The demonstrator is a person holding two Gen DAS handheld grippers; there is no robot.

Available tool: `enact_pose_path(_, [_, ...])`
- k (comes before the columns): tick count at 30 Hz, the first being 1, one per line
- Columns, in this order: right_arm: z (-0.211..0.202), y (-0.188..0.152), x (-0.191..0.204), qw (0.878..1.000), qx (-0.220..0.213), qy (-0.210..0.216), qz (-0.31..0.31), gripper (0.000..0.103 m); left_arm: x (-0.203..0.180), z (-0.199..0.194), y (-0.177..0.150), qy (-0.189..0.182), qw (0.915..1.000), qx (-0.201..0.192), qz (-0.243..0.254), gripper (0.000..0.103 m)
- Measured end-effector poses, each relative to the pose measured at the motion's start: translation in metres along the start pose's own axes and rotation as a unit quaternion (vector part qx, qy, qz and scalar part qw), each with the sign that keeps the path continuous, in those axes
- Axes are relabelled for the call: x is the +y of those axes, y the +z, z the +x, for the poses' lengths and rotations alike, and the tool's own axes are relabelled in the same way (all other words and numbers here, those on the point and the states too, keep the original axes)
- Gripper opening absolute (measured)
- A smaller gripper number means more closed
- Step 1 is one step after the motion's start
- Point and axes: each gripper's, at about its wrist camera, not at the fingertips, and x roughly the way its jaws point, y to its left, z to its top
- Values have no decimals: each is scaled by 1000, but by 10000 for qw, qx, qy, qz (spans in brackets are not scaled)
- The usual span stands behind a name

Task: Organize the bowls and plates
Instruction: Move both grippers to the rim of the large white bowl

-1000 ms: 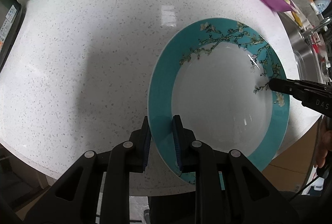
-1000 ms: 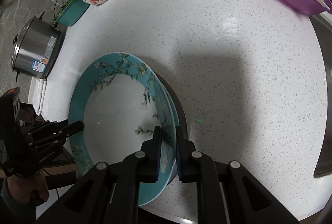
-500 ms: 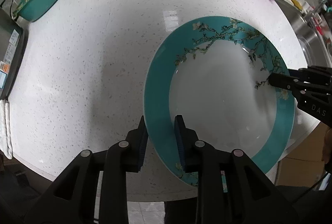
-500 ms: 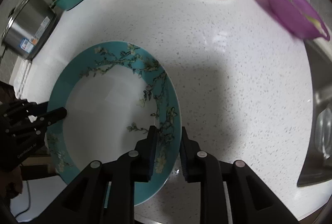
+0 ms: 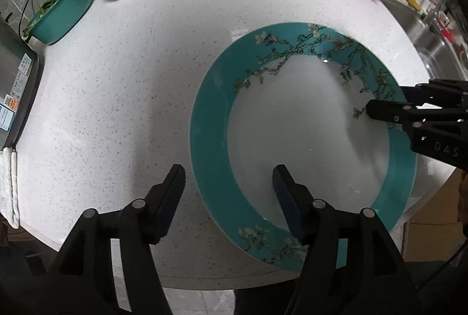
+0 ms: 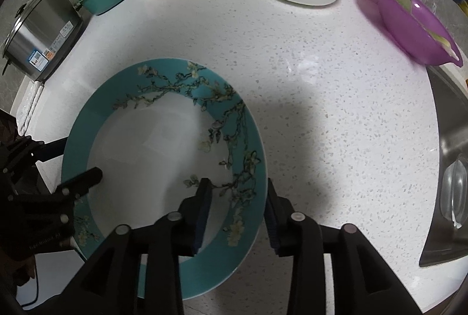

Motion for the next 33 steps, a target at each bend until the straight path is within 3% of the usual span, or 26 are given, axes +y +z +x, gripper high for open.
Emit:
enact_pose_path(3, [-3,0,-1,10000,-58,21,55,53,7,-11,-2,-58,9999,-86,-108,69])
enact_pose_path(7, [-19,0,-13,9992,-201,91,323,61,25,-43,8,-322,9985,-341,-280,72])
enact_pose_path(9, [-32,1,-22,9980,-353,125,504,74,39,-59,28,-521,9966,-567,-299,81])
enact_pose_path(14, [-70,36,-57,9876,-755,469,1293,76,69,-70,96,-1024,9899,-931,-313,87])
enact_pose_path(17, [-96,70,-73,9791,-1162,531,1583,87,78,-66,143,-1346,9854,-998,-289,97])
enact_pose_path(21, [-116,110,-87,9713,-1488,509,1785,92,66,-54,206,-1461,9826,-1148,27,103])
enact_pose_path(24, [-114,138,-104,9665,-1552,358,2011,92,49,-29,246,-1423,9857,-903,88,103])
enact_pose_path(28, [-83,168,-129,9608,-1255,429,2433,92,33,12,284,-1397,9879,-656,-121,103])
enact_pose_path(33, [-38,195,-154,9621,-940,440,2520,80,30,60,320,-1386,9873,-432,-652,103])
